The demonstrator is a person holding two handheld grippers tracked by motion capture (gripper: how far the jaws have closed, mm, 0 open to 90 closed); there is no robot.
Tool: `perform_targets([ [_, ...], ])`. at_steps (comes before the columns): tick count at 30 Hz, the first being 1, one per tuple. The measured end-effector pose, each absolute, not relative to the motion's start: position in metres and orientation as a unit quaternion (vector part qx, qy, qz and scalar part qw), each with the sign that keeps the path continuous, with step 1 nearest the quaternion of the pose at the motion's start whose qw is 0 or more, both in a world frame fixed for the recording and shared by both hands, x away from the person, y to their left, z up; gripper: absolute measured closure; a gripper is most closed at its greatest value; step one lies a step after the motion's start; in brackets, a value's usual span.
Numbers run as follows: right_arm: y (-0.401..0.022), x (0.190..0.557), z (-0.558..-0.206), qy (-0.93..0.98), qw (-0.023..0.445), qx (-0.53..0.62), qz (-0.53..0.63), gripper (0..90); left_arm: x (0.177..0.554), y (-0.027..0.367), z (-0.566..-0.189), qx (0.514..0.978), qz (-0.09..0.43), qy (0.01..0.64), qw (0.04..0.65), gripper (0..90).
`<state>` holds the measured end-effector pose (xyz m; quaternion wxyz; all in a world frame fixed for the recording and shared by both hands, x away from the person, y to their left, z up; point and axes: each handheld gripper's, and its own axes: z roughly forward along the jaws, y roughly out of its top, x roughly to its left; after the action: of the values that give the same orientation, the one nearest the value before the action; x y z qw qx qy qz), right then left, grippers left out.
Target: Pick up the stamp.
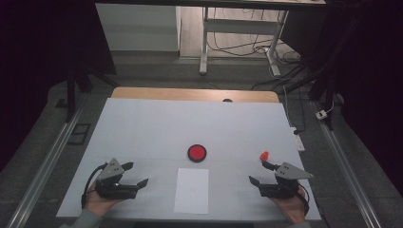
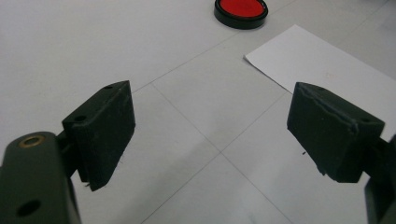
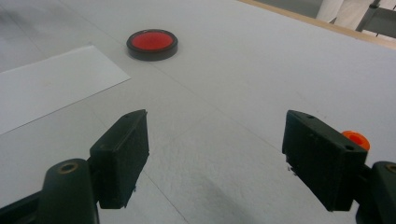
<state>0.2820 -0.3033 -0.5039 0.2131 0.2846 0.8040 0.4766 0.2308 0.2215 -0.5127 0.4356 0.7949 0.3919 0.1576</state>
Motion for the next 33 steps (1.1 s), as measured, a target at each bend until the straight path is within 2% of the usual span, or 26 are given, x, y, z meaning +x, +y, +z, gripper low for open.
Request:
perform_targets([
  [18, -0.300, 0.282, -0.506, 0.807, 0.206, 0.292, 0.470, 25.1, 0.234, 0.224, -0.514, 0.794, 0.157, 0.393, 0.436, 15.5],
  [33, -0.296, 0.286, -0.488, 0.799, 0.211, 0.298, 0.478, 25.8, 0.237, 0.223, -0.515, 0.795, 0.159, 0.390, 0.437, 15.8],
])
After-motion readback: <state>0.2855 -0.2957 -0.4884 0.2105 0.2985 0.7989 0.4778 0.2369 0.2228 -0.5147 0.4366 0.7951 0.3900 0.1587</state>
